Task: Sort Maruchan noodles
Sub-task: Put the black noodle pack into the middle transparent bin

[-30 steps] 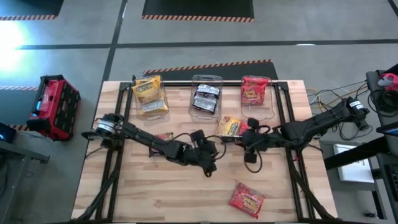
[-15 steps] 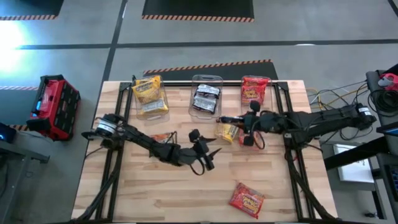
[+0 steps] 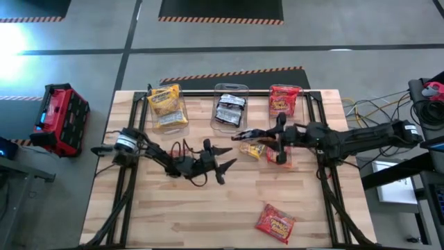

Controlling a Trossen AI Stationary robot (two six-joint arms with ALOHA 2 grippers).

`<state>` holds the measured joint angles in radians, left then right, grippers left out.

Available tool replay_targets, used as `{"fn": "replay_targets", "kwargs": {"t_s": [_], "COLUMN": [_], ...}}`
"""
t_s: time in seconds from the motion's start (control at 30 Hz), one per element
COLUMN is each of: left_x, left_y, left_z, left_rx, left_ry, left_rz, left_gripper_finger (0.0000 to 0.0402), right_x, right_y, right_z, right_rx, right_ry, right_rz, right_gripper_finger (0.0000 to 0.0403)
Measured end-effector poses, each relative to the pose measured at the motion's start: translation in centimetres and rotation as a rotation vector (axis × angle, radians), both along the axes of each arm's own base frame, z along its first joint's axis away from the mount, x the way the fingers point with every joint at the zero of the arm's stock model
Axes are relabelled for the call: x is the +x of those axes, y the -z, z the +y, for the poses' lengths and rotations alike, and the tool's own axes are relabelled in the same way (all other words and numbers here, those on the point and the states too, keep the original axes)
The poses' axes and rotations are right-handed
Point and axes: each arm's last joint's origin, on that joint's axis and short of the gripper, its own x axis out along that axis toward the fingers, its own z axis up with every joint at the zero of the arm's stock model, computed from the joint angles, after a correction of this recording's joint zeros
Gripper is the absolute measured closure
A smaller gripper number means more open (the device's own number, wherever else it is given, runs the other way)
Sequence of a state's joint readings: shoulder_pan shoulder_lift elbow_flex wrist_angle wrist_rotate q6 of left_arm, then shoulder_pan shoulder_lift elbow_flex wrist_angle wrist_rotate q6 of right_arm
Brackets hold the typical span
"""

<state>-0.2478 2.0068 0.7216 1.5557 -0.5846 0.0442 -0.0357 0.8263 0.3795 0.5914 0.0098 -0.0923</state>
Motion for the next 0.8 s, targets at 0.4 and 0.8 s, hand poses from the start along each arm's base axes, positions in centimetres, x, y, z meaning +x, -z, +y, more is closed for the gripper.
{"fn": "replay_targets", "kwargs": {"t_s": [0.4, 0.8], "left_x": [2.3, 2.6], "left_y": [-2.8, -3.0], "left_z": [0.9, 2.4], "left_rx": [0.137, 0.207], "left_ry": [-0.059, -0.038], "left_rz": [-0.065, -0.07], "left_gripper_finger": [0.0196, 0.0196], "right_x": [0.1, 0.8], "right_y": [1.8, 0.9], "right_z": [0.1, 0.0], "right_rx": [0.047, -0.007], "right_ry": [-0.055, -0.106], "right_rz": [-0.199, -0.213], "right_gripper_finger": [0.0283, 0.0287]}}
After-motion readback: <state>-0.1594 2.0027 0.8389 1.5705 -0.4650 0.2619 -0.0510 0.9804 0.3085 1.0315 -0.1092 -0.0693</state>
